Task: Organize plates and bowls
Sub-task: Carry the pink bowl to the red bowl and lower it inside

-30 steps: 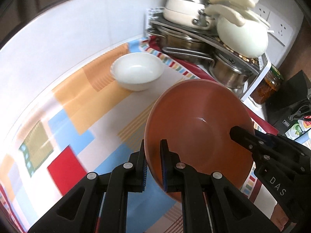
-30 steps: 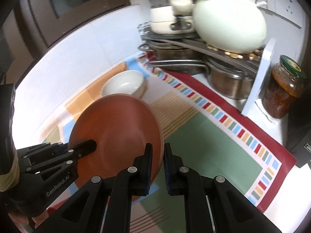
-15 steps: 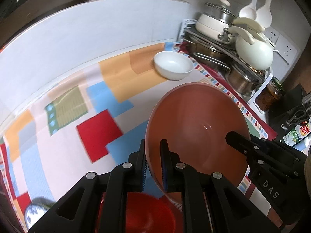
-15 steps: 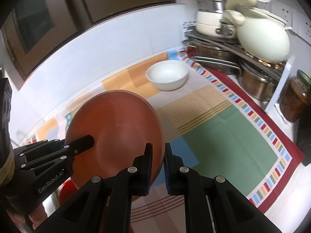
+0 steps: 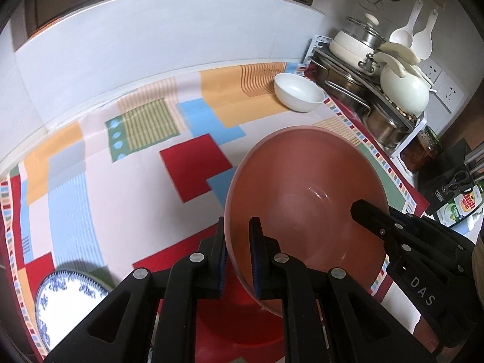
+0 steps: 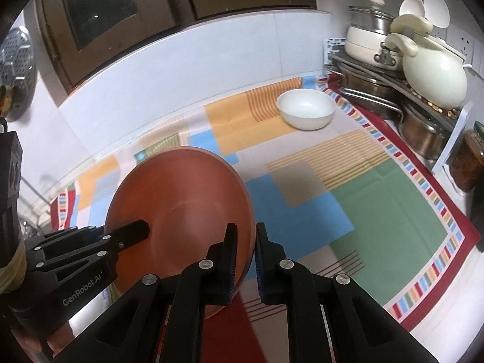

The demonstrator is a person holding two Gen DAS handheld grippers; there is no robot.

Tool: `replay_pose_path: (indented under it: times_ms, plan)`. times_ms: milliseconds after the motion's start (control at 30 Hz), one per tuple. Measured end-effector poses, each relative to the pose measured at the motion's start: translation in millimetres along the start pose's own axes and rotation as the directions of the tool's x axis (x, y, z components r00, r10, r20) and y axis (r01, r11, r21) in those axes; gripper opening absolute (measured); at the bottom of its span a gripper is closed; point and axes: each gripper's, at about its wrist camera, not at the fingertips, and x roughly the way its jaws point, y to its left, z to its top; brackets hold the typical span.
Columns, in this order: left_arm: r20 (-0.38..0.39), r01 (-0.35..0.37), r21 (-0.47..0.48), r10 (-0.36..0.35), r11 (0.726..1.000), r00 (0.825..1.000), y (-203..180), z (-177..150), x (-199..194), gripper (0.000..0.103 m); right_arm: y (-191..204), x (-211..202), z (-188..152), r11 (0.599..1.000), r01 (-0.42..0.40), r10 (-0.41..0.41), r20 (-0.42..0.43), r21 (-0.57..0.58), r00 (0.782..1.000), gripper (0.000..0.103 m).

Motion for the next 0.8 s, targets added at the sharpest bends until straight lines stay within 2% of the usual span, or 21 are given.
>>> replay_pose_path:
  times_ms: [367, 633, 800]
  plan:
    - [-0.044, 0.019, -0.028, -0.020, 0.999, 0.999, 23.0, -30.4, -1.2, 0.013, 27.8, 4.0, -28.3, 1.000, 0.006, -0.006, -0.045, -0.006, 0.999, 0.013]
    - [-0.060, -0.021, -0.003, 0.021, 1.000, 0.998, 28.8, -41.5, 7.9, 0.014, 34.5, 16.5, -43.3, 1.000, 0.000, 0.000, -0.095, 0.002, 0.996, 0.013]
    - [-0.086, -0.022, 0.004, 0.023, 1.000, 0.996, 31.0, -45.4, 17.4, 0.014, 34.6, 26.4, -48.1, 1.000, 0.001, 0.000, -0.129, 0.008, 0.992, 0.013]
